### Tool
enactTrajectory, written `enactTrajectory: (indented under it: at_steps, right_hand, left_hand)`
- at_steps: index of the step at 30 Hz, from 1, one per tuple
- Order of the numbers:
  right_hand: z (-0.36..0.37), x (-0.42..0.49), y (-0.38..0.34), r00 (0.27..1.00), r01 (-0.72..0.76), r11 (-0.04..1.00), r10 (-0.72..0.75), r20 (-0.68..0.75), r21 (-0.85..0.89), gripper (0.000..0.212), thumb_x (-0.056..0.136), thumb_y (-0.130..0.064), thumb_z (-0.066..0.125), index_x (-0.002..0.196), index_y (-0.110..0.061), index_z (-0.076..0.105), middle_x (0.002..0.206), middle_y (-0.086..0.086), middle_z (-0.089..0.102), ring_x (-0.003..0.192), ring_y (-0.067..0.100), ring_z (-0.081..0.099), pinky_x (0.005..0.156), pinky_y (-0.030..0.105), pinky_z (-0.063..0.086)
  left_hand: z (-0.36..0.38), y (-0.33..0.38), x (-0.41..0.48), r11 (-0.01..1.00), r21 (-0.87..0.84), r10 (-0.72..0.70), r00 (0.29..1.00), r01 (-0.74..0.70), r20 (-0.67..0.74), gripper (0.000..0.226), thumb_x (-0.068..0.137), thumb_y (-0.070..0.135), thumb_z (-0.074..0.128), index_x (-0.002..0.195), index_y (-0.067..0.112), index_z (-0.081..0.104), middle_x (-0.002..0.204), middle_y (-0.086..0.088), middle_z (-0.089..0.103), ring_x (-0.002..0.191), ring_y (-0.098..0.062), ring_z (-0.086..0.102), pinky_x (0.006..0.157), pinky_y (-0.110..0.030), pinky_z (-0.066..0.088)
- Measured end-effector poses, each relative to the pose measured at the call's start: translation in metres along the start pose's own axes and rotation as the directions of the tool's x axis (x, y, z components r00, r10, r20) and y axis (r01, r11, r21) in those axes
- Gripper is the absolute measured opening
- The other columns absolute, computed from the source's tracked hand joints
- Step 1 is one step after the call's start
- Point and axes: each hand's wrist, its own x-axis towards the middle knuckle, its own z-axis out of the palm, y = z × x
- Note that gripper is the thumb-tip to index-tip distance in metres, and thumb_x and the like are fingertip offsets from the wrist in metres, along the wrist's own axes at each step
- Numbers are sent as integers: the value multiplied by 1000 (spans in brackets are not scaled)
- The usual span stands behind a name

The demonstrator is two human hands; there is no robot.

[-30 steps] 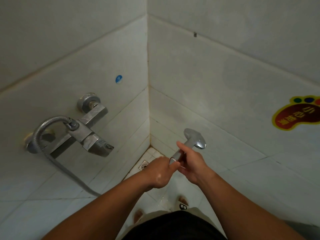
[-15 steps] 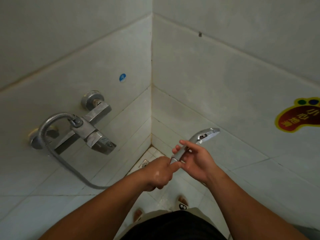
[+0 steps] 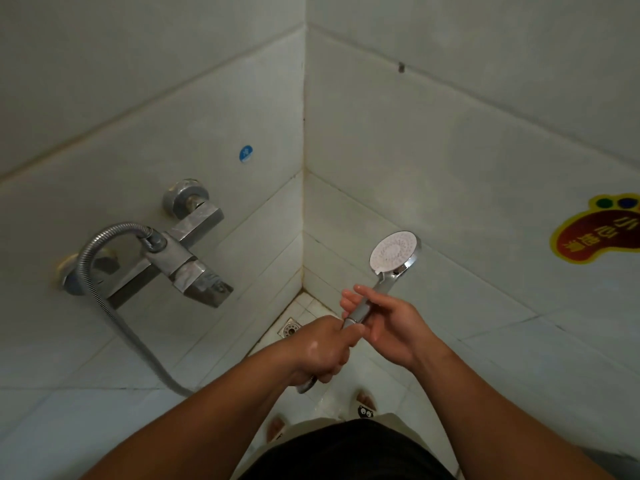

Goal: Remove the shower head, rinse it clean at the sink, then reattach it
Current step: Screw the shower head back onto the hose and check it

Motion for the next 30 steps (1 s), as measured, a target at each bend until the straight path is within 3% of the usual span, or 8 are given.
enactTrajectory:
  at_steps: [6, 10, 13, 17, 20, 23, 26, 30]
  right_hand:
    - [15, 8, 11, 921, 64, 926, -199, -335, -373, 20, 93, -4, 66, 106, 10, 60, 76, 17, 69, 72, 32, 76, 68, 41, 62]
    - [15, 5, 4, 977, 95, 994, -85, -195, 44, 17, 89, -16, 71, 87, -7, 57, 67, 7, 54, 60, 21, 61, 61, 34, 54]
    - [18, 8, -1, 992, 116, 941, -92, -92, 317, 26, 85, -27, 72, 72, -17, 52, 62, -2, 46, 51, 10, 51, 50, 23, 49]
    - [30, 14, -1, 945, 152, 961, -73, -320, 229, 32, 88, -25, 77, 72, -18, 51, 52, -4, 41, 40, 8, 41, 41, 23, 41]
    - [34, 13, 0, 882, 186, 976, -115, -458, 111, 32, 89, -24, 78, 74, -14, 53, 52, -1, 45, 40, 11, 44, 45, 27, 43]
    - [29, 8, -3, 937, 183, 970, -123, -328, 158, 29, 89, -27, 77, 75, -14, 56, 58, -1, 48, 47, 11, 48, 50, 27, 45]
    - [20, 4, -13, 994, 112, 956, -104, -45, 271, 25, 88, -31, 70, 72, -19, 55, 60, -5, 45, 50, 9, 48, 50, 24, 46]
    - [28, 6, -11, 996, 86, 956, -75, -48, 281, 38, 90, -36, 67, 64, -22, 44, 50, -9, 29, 40, 6, 33, 40, 21, 34]
  left_hand:
    - [10, -5, 3, 688, 722, 213, 971, -69, -110, 40, 106, 41, 33, 101, 11, 58, 94, -15, 65, 83, -27, 62, 73, -38, 47]
    - [5, 5, -5, 949, 301, 109, 994, -94, -33, 39, 106, 39, 40, 77, 15, 51, 62, -5, 52, 47, -13, 46, 47, -25, 38]
    - [-1, 11, -10, 982, 175, 64, 997, -73, 51, 40, 105, 38, 43, 71, 17, 46, 55, 0, 46, 41, -10, 40, 43, -24, 34]
    - [8, 11, -7, 591, 802, 231, 970, -84, -69, 35, 108, 37, 34, 107, 10, 57, 97, -14, 62, 84, -26, 59, 71, -35, 42]
    - [19, -7, -4, 479, 876, 327, 915, 56, -237, 36, 106, 41, 37, 120, 11, 53, 107, -12, 63, 88, -26, 62, 70, -34, 45]
    - [15, -13, 3, 631, 775, 315, 925, -36, -213, 33, 103, 46, 41, 106, 16, 54, 93, -8, 64, 81, -26, 63, 65, -32, 41]
    - [2, -1, 1, 986, 135, 90, 993, -99, 72, 28, 102, 39, 47, 81, 19, 47, 62, 0, 49, 51, -15, 44, 50, -29, 35]
    - [2, 7, 3, 974, -207, -64, 988, 93, 142, 19, 95, 18, 57, 77, 13, 53, 58, -5, 52, 47, -16, 46, 48, -28, 38]
